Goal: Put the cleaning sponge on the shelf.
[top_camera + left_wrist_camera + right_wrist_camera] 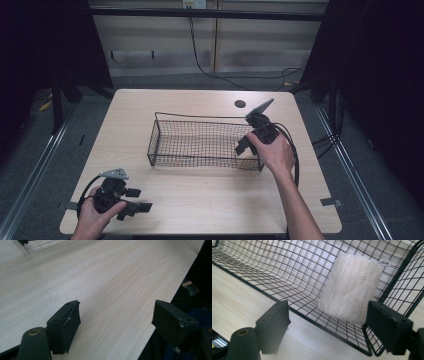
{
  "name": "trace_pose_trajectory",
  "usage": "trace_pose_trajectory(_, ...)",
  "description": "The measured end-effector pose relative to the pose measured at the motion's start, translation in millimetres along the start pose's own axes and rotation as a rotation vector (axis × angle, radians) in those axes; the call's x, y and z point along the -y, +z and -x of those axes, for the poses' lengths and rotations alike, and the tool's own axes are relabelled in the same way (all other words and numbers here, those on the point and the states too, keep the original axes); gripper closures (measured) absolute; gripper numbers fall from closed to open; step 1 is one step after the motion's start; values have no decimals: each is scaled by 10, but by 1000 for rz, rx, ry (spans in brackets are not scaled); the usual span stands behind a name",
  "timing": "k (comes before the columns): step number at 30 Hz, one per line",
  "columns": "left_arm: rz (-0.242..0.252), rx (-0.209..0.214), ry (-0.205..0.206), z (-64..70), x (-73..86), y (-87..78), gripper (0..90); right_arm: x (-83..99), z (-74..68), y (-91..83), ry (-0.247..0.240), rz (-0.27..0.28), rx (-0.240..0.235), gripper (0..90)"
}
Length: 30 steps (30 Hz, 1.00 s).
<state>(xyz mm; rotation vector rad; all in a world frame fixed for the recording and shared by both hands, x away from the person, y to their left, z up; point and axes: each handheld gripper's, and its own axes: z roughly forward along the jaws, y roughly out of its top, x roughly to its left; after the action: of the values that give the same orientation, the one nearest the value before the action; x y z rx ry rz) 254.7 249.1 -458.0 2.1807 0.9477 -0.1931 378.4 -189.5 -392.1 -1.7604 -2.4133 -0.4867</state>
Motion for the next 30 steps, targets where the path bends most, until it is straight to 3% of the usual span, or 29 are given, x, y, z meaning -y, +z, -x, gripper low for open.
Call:
trace_pose_trajectory(9,2,0,-2,-1,0,-1,219,106,-17,-150,-47,63,-64,201)
trace_pose_trajectory(30,11,-3,-4,-1,1,-9,219,462,-138,-344,-147,146,-122,221)
